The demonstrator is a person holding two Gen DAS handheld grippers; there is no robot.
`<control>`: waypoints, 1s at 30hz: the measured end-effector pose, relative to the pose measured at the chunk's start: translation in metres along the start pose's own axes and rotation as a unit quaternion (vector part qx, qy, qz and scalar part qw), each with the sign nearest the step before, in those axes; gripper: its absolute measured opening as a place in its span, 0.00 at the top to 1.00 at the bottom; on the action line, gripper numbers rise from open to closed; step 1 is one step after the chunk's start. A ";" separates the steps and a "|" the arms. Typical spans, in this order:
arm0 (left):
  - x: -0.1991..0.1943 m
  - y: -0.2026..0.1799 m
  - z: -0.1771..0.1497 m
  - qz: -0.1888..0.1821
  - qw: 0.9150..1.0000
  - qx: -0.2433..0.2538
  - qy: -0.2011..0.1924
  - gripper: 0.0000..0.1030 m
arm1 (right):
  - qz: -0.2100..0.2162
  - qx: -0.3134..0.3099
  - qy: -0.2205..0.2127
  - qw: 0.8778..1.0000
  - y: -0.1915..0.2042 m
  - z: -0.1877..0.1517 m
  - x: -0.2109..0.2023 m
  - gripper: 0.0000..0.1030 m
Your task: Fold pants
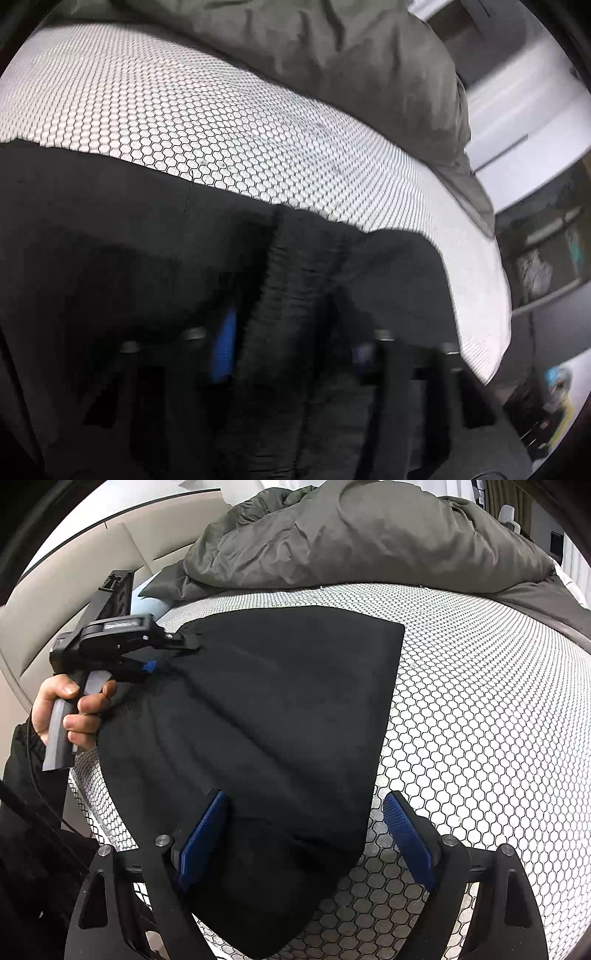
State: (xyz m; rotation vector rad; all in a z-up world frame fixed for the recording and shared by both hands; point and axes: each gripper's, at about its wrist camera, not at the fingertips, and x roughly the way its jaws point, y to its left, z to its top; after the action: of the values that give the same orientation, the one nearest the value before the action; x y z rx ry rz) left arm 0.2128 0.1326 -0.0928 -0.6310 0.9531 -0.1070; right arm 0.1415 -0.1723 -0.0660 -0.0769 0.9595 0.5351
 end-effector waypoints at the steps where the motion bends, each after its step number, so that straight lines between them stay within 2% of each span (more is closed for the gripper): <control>1: -0.004 0.002 0.000 -0.013 1.000 -0.013 -0.014 0.73 | 0.002 0.002 0.001 1.000 -0.001 0.000 0.000 0.15; 4: -0.018 0.000 -0.001 -0.051 0.997 -0.030 -0.040 0.86 | 0.004 0.013 0.000 1.000 -0.006 -0.002 -0.003 0.15; 8: -0.047 0.002 -0.006 -0.063 0.995 -0.029 -0.073 0.87 | 0.004 0.017 -0.001 1.000 -0.007 -0.002 -0.005 0.15; 10: -0.054 0.011 -0.006 -0.044 0.995 -0.035 -0.087 0.90 | 0.008 0.016 0.000 1.000 -0.005 -0.001 -0.005 0.15; 12: -0.052 0.023 0.001 -0.006 0.994 -0.051 -0.095 0.91 | 0.009 0.014 0.000 1.000 -0.004 -0.001 -0.005 0.15; 13: -0.047 0.029 0.004 0.015 0.994 -0.063 -0.085 0.89 | 0.010 0.013 0.000 1.000 -0.004 0.000 -0.004 0.15; 14: -0.044 0.038 0.005 0.021 0.994 -0.074 -0.073 0.88 | 0.008 0.012 0.001 1.000 -0.004 0.000 -0.003 0.15; 15: -0.043 0.043 0.005 0.013 0.994 -0.089 -0.066 0.85 | 0.007 0.012 0.002 1.000 -0.004 -0.001 -0.003 0.15; 16: -0.048 0.048 0.003 0.009 0.993 -0.098 -0.066 0.78 | 0.008 0.012 0.003 1.000 -0.005 -0.001 -0.003 0.15; 17: -0.055 0.047 0.001 0.011 0.993 -0.091 -0.071 0.73 | 0.007 0.012 0.002 1.000 -0.005 -0.001 -0.004 0.15; 18: -0.066 0.039 -0.002 0.014 0.994 -0.068 -0.085 0.71 | 0.007 0.012 0.002 1.000 -0.006 0.001 -0.004 0.15; 20: -0.083 0.022 -0.009 0.021 0.994 -0.034 -0.105 0.49 | 0.012 0.014 -0.001 1.000 -0.008 0.002 -0.007 0.15; 22: -0.097 0.002 -0.020 0.011 0.993 -0.008 -0.121 0.39 | 0.024 0.023 -0.012 0.999 -0.015 0.002 -0.016 0.15; 25: -0.089 -0.043 -0.035 -0.012 0.993 0.050 -0.106 0.26 | 0.043 0.056 -0.038 0.997 -0.032 0.003 -0.033 0.15; 28: -0.061 -0.089 -0.058 -0.022 0.991 0.113 -0.067 0.24 | 0.050 0.087 -0.052 0.994 -0.047 0.000 -0.042 0.15; 30: -0.036 -0.116 -0.066 -0.027 0.989 0.138 -0.039 0.24 | 0.067 0.115 -0.053 0.990 -0.054 -0.008 -0.047 0.15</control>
State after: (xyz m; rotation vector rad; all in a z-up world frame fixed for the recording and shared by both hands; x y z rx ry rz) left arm 0.1610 0.0204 -0.0305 -0.4015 0.8275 -0.2567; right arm 0.1394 -0.2400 -0.0428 0.2225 0.9208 0.5423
